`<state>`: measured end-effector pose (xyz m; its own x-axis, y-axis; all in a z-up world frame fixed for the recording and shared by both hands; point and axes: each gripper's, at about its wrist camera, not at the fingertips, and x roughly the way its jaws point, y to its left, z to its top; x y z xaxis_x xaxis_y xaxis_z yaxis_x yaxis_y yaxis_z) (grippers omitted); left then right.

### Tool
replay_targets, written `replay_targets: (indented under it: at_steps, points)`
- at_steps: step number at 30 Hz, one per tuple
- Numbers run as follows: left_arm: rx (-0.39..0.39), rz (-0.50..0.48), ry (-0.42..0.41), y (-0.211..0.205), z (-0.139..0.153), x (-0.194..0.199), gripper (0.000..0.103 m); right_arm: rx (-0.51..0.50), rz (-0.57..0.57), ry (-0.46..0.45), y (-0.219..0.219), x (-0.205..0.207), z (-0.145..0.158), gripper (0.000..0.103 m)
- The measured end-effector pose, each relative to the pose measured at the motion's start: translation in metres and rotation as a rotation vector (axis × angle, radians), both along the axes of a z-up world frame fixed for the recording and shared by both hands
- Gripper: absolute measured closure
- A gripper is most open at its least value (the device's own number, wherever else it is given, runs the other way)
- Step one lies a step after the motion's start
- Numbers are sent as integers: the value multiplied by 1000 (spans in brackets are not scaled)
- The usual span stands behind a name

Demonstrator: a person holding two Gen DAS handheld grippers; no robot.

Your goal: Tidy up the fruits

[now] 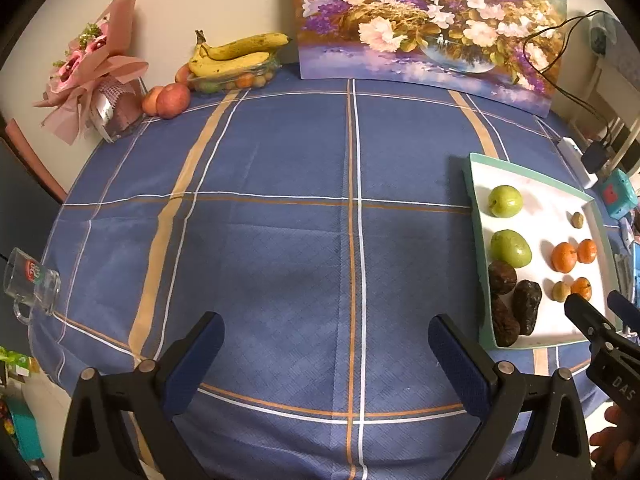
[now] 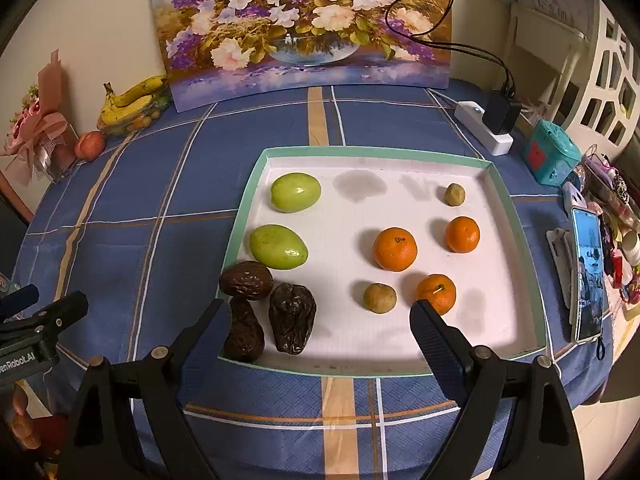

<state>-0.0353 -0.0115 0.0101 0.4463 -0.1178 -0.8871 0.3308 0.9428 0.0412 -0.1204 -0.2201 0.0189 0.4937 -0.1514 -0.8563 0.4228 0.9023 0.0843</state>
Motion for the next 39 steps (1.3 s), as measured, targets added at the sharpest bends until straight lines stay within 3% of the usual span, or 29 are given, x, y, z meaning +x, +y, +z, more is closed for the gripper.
replay_targets:
  at_steps: [10, 39]
  points:
    - [52, 25, -5, -2, -2, -1, 0, 8, 5, 9, 0, 3, -3, 12]
    - [85, 17, 7, -3, -8, -1, 0, 12, 15, 25, 1, 5, -9, 12]
